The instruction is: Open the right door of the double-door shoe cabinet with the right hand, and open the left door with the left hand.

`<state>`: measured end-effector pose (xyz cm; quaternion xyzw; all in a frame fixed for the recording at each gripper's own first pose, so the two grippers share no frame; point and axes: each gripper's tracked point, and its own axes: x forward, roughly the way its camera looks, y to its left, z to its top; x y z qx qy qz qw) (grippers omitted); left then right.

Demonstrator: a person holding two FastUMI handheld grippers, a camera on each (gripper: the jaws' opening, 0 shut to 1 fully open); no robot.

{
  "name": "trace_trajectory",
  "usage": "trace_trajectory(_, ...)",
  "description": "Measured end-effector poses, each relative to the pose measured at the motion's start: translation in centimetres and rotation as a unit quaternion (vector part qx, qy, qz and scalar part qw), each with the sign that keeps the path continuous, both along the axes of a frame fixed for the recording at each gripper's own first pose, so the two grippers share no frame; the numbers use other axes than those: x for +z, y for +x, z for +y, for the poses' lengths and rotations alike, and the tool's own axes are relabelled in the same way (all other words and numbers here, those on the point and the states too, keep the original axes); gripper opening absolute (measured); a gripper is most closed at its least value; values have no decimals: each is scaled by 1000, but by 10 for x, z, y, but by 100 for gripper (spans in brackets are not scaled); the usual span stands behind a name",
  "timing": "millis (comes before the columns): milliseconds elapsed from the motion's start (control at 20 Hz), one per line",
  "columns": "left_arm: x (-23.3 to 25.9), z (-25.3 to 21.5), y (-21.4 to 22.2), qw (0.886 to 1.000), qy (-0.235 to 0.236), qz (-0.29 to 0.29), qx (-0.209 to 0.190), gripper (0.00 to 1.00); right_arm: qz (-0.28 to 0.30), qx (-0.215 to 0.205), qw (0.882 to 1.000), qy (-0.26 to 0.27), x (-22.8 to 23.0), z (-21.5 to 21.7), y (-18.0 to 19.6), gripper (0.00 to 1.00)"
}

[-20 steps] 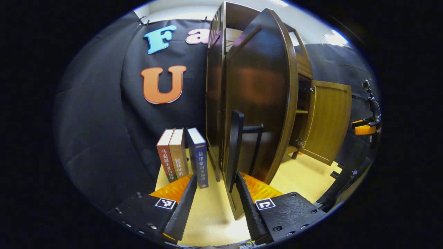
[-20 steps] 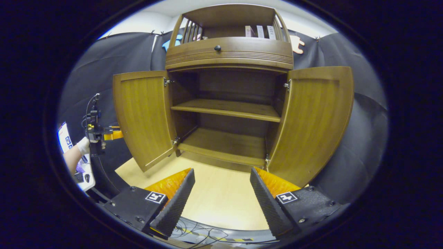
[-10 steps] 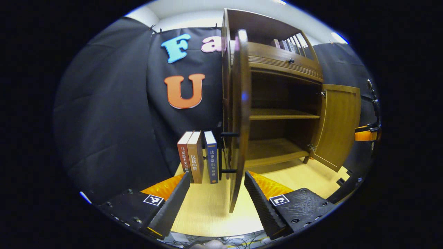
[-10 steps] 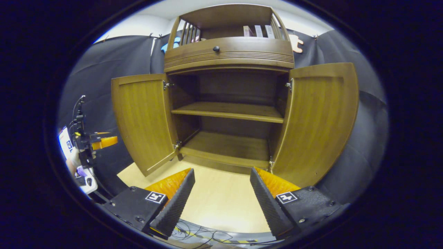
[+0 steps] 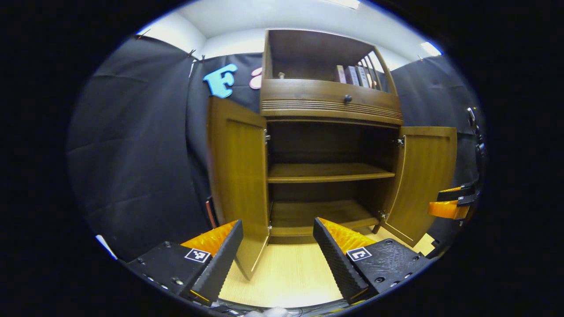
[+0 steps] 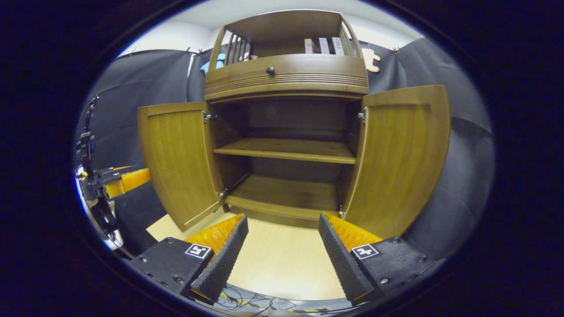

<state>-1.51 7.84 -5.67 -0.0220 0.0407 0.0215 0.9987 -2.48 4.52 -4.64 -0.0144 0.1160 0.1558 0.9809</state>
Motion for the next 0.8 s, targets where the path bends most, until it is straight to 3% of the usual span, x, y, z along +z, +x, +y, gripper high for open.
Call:
trace_trajectory(400,8,-61,6,1000,-3,2,-18,96,-26,-67,997,16,10,-40,-9,100)
trace_trajectory(800,17,-78,9,999,6,0,-40,96,-37,-99,994,31,25,-57,-3,100)
